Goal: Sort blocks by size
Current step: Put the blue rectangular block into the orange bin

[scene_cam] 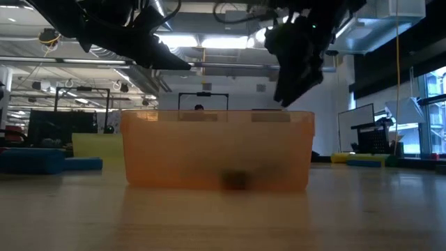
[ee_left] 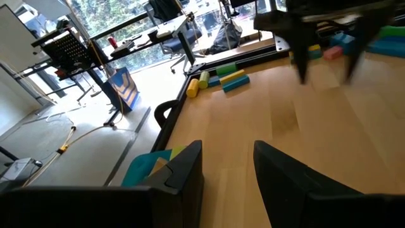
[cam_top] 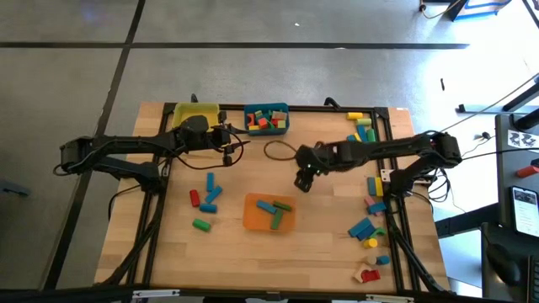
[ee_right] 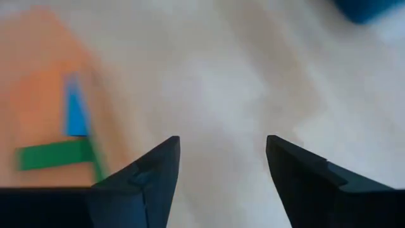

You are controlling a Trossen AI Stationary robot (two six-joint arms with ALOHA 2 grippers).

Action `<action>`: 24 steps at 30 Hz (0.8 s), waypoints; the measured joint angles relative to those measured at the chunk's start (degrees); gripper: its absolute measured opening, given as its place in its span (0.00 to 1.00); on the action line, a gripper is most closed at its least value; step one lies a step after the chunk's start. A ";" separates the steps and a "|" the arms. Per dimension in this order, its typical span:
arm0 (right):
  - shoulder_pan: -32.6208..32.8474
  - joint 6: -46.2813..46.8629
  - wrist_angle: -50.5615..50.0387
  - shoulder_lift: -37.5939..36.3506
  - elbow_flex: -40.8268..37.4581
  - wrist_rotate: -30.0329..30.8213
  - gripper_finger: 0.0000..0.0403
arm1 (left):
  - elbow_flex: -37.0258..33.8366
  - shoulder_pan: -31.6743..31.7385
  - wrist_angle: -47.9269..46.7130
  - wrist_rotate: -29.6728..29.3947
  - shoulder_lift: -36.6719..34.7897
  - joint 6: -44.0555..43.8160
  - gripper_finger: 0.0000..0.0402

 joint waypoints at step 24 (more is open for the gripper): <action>-26.85 -1.32 -17.89 -0.53 0.42 5.50 0.44 | 0.00 -0.02 -0.03 0.01 0.00 0.00 0.32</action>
